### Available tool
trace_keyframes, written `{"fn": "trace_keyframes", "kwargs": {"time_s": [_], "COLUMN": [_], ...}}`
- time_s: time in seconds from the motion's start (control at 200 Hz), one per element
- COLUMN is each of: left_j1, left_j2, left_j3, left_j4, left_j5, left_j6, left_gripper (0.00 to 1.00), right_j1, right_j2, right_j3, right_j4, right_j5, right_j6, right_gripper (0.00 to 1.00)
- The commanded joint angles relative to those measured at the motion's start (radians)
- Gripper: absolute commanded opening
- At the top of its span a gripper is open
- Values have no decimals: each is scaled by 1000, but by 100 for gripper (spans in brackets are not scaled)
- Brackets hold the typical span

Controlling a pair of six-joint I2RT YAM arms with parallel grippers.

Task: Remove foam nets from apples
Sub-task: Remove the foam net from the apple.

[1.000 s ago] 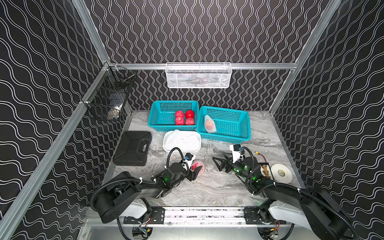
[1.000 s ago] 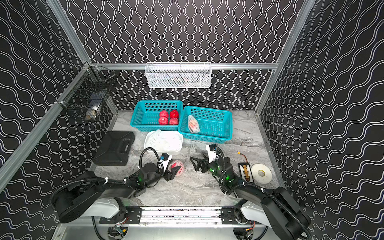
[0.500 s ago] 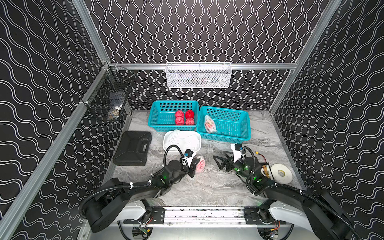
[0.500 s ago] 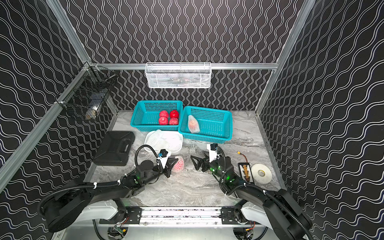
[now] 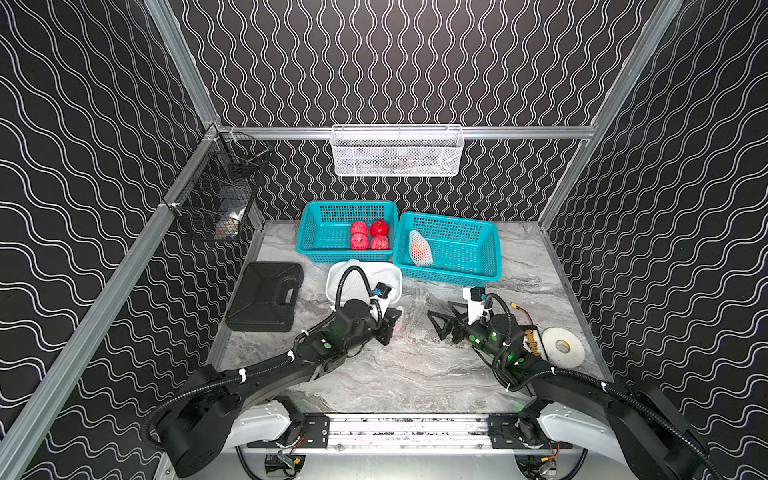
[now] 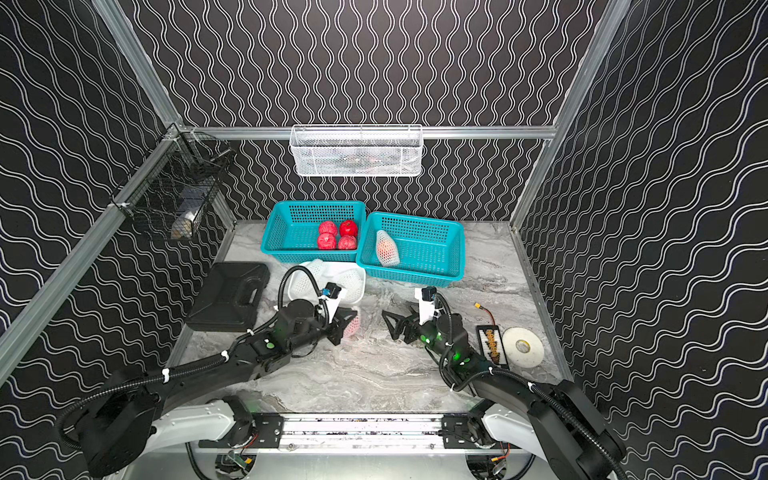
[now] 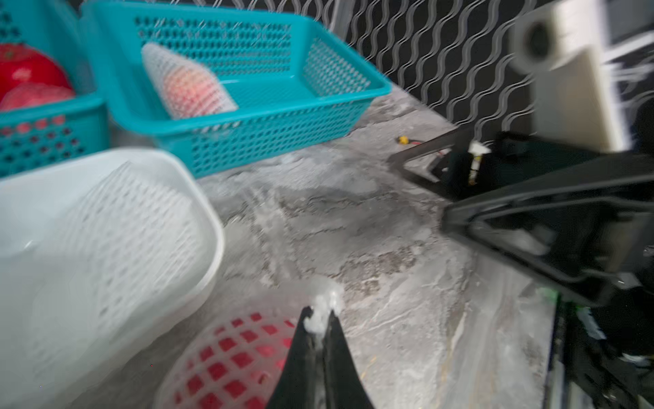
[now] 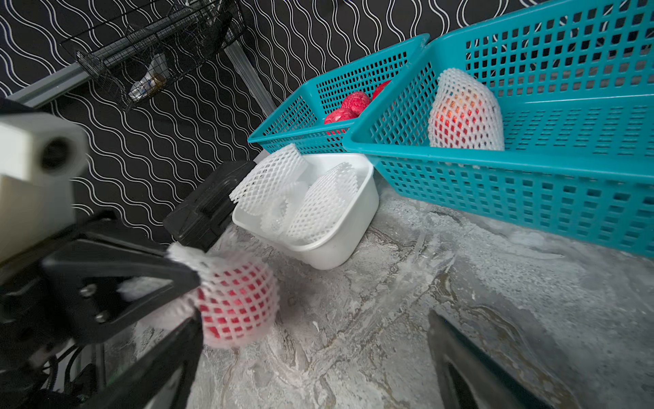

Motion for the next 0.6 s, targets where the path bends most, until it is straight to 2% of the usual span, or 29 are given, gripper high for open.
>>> {"fn": "trace_keyframes", "kwargs": {"time_s": [0.0, 0.075, 0.17, 0.27, 0.42, 0.596], "left_j1": [43, 34, 34, 34, 34, 34], "left_j2": [-22, 10, 21, 42, 27, -1], "left_j3": [-64, 0, -28, -11, -26, 9], "left_j4": [80, -45, 15, -16, 44, -15], "left_j5": [36, 30, 40, 32, 68, 86], "left_j6": [-78, -29, -38, -16, -33, -36], "left_gripper": [0, 0, 0, 0, 0, 0], "right_j1": [-1, 0, 0, 0, -1, 0], "right_j2": [0, 2, 1, 3, -4, -2], "right_j3": [1, 1, 1, 2, 1, 1], "right_j4": [20, 23, 19, 17, 12, 15], "right_j5": [8, 6, 13, 8, 14, 16], "right_j6": [5, 5, 5, 4, 4, 5], "right_gripper": [100, 100, 100, 100, 100, 100]}}
